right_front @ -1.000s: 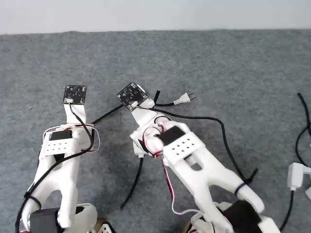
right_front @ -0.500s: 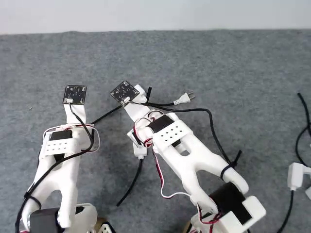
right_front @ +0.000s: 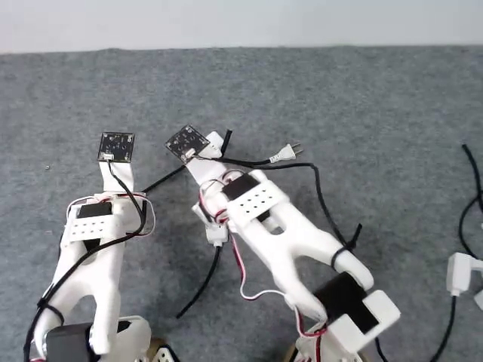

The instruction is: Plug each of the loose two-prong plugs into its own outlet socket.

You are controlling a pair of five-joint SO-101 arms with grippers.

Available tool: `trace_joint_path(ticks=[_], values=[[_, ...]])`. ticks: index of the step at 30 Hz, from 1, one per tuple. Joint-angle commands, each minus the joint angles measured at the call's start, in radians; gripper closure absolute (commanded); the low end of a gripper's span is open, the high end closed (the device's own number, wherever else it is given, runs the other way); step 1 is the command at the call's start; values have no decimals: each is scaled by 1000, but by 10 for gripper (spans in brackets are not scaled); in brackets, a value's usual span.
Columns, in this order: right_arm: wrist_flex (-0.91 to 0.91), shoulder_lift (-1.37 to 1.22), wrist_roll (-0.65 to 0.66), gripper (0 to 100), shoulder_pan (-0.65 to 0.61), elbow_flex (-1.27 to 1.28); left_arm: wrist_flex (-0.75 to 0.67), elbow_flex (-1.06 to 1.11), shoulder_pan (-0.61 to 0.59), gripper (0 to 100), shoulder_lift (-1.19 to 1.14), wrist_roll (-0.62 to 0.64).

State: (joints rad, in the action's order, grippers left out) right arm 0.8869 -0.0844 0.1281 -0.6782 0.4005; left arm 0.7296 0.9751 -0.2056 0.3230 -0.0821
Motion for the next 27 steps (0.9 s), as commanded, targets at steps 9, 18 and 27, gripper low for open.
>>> trace_joint_path(ticks=[9,18,27], values=[[125,-71,-253,701,-122,-109,-3,-31,-14,988,29,-12],[162,-240,-250,852,-93,-239,2,-61,-63,988,29,-5],[300,-104,-244,992,194,-250,2,-61,-61,988,29,-5]])
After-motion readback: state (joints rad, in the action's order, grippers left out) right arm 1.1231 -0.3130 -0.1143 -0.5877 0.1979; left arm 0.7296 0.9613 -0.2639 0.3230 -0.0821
